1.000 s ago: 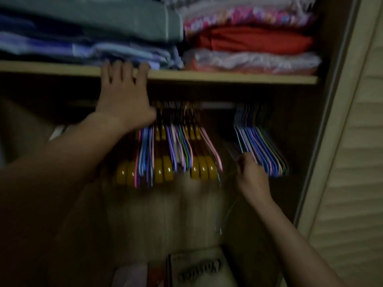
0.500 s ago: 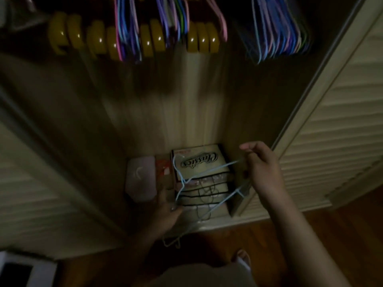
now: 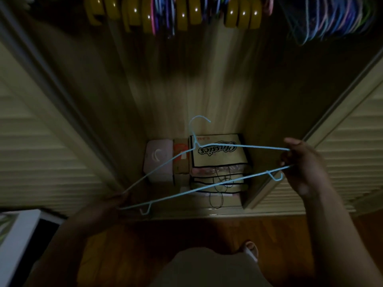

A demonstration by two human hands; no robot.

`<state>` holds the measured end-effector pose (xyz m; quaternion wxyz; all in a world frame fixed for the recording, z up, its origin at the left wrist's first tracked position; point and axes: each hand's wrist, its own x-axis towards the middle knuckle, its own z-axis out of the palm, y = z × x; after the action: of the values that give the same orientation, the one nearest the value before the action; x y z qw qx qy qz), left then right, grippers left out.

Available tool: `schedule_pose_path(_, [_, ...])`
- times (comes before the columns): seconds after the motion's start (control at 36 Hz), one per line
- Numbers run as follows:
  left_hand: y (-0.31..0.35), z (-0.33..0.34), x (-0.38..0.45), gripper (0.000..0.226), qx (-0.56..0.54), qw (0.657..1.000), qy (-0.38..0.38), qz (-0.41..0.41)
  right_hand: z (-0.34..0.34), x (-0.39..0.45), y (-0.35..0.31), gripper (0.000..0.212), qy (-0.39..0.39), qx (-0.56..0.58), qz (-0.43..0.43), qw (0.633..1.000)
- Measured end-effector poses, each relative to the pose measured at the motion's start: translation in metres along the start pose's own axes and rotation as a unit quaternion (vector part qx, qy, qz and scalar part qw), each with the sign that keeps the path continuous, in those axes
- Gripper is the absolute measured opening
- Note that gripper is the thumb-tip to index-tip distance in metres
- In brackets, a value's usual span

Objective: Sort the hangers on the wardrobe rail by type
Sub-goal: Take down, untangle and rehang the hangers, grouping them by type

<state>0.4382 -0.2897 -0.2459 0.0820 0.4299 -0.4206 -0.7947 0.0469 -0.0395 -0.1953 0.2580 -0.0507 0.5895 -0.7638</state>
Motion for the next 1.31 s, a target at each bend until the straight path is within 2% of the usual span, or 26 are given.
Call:
schedule_pose_path(0.11, [0.020, -0.003, -0.004, 0.043, -0.015, 0.999, 0.000, 0.046, -0.009, 0.011, 0.021, 0.022, 0.013, -0.049, 0.023, 0.998])
schedule_pose_path(0.14, [0.027, 0.001, -0.005, 0.030, -0.014, 0.998, 0.018, 0.061, -0.011, 0.016, 0.029, 0.021, 0.037, -0.097, 0.025, 0.994])
schedule_pose_path(0.17, [0.034, 0.005, -0.006, 0.027, -0.001, 0.997, 0.022, 0.072, -0.012, 0.017, 0.033, 0.021, 0.065, -0.161, 0.024, 0.984])
schedule_pose_path(0.22, [0.044, 0.012, -0.004, 0.039, 0.012, 0.995, 0.048, 0.083, -0.018, 0.021, 0.050, 0.018, 0.091, -0.286, 0.027, 0.953])
schedule_pose_path(0.31, [0.057, 0.033, -0.005, 0.024, 0.113, 0.983, 0.093, 0.111, -0.014, 0.009, 0.063, 0.004, 0.049, -0.359, 0.075, 0.929])
schedule_pose_path(0.36, [0.058, 0.056, -0.003, 0.021, 0.218, 0.959, 0.118, 0.139, 0.010, -0.011, 0.062, 0.015, -0.027, -0.340, 0.130, 0.931])
schedule_pose_path(0.42, [0.050, 0.090, 0.002, 0.021, 0.327, 0.920, 0.141, 0.165, 0.040, -0.032, 0.065, 0.021, -0.120, -0.278, 0.201, 0.931])
schedule_pose_path(0.44, [0.044, 0.108, 0.007, 0.016, 0.396, 0.889, 0.142, 0.180, 0.057, -0.042, 0.066, 0.024, -0.166, -0.246, 0.233, 0.926])
schedule_pose_path(0.47, [0.037, 0.125, 0.010, 0.017, 0.478, 0.845, 0.144, 0.188, 0.069, -0.049, 0.068, 0.028, -0.204, -0.215, 0.259, 0.919])
schedule_pose_path(0.5, [0.030, 0.141, 0.014, 0.021, 0.566, 0.788, 0.145, 0.195, 0.081, -0.055, 0.070, 0.034, -0.232, -0.191, 0.276, 0.913])
schedule_pose_path(0.53, [0.023, 0.158, 0.014, 0.022, 0.639, 0.726, 0.144, 0.210, 0.090, -0.058, 0.074, 0.042, -0.245, -0.166, 0.290, 0.910])
schedule_pose_path(0.56, [0.016, 0.174, 0.013, 0.020, 0.677, 0.684, 0.137, 0.235, 0.098, -0.060, 0.075, 0.046, -0.249, -0.146, 0.299, 0.910])
schedule_pose_path(0.64, [-0.005, 0.214, 0.005, 0.037, 0.720, 0.622, 0.122, 0.283, 0.110, -0.063, 0.070, 0.044, -0.215, -0.139, 0.291, 0.922])
schedule_pose_path(0.67, [-0.010, 0.221, 0.006, 0.042, 0.720, 0.616, 0.118, 0.296, 0.109, -0.060, 0.068, 0.039, -0.200, -0.154, 0.280, 0.926])
schedule_pose_path(0.78, [-0.008, 0.231, 0.008, 0.032, 0.658, 0.681, 0.019, 0.321, 0.091, -0.046, 0.047, 0.026, -0.140, -0.219, 0.214, 0.942])
schedule_pose_path(0.83, [0.011, 0.232, 0.007, 0.033, 0.646, 0.685, -0.003, 0.337, 0.079, -0.033, 0.024, 0.020, -0.116, -0.252, 0.183, 0.943])
schedule_pose_path(0.97, [0.113, 0.232, 0.016, 0.041, 0.597, 0.659, 0.096, 0.447, 0.066, -0.009, -0.057, 0.026, -0.091, -0.305, 0.094, 0.943])
schedule_pose_path(1.0, [0.141, 0.234, 0.016, 0.043, 0.585, 0.645, 0.120, 0.477, 0.068, -0.009, -0.077, 0.027, -0.088, -0.296, 0.073, 0.948])
schedule_pose_path(1.03, [0.165, 0.235, 0.008, 0.044, 0.576, 0.622, 0.139, 0.512, 0.065, -0.010, -0.090, 0.027, -0.080, -0.302, 0.054, 0.949])
schedule_pose_path(1.06, [0.206, 0.245, -0.006, 0.044, 0.559, 0.580, 0.163, 0.569, 0.071, -0.006, -0.120, 0.028, -0.076, -0.299, 0.014, 0.951])
schedule_pose_path(1.14, [0.269, 0.256, -0.033, 0.040, 0.547, 0.492, 0.206, 0.645, 0.076, -0.003, -0.151, 0.028, -0.076, -0.305, -0.011, 0.949])
schedule_pose_path(1.22, [0.330, 0.271, -0.057, 0.057, 0.557, 0.390, 0.284, 0.676, 0.090, -0.004, -0.187, 0.025, -0.076, -0.317, -0.058, 0.944])
schedule_pose_path(1.31, [0.379, 0.276, -0.066, 0.080, 0.568, 0.341, 0.356, 0.659, 0.101, 0.000, -0.210, 0.024, -0.060, -0.345, -0.104, 0.931])
